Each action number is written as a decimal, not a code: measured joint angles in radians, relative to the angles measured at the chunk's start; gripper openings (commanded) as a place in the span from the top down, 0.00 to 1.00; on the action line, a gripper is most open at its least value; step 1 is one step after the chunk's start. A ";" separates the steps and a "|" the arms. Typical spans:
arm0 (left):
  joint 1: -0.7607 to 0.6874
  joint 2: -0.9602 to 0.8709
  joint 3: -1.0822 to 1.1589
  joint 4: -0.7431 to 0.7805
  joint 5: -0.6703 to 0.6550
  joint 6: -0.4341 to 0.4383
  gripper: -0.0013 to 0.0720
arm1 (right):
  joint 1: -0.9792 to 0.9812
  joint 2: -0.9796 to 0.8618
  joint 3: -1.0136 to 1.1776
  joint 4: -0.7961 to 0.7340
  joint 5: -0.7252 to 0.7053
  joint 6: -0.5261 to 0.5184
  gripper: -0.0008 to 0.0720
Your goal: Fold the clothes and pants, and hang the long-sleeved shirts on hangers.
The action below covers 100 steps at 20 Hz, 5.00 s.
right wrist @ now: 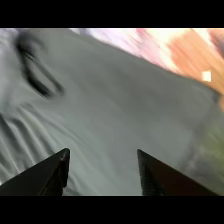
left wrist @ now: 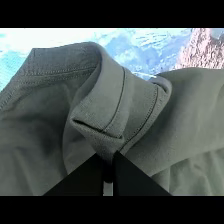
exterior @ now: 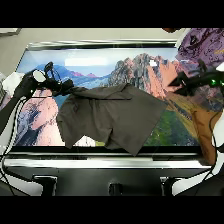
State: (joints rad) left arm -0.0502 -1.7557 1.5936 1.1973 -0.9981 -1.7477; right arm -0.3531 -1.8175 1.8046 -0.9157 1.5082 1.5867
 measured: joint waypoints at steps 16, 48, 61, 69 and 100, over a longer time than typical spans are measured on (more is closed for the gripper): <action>0.000 0.000 0.000 0.000 -0.009 -0.001 0.95 | 0.080 -0.008 -0.415 -0.058 -0.267 -0.049 0.94; 0.295 0.235 -0.159 -0.003 -0.301 0.037 0.01 | -0.190 0.030 0.106 -0.078 -0.053 0.055 0.41; 0.256 0.408 -0.846 -0.410 0.011 0.308 0.01 | -0.195 0.458 -0.615 0.033 -0.119 -0.117 0.42; 0.192 0.334 -0.869 -0.444 0.115 0.325 0.96 | -0.100 0.493 -0.653 -0.001 -0.107 -0.109 0.41; 0.186 0.325 -0.869 -0.476 0.100 0.327 0.95 | 0.125 0.459 -1.130 0.183 -0.635 -0.259 0.94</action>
State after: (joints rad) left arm 0.1360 -1.4311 0.7242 0.7216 -0.8978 -1.4208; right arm -0.2283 -1.3586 0.6743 -0.7322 0.8734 1.3281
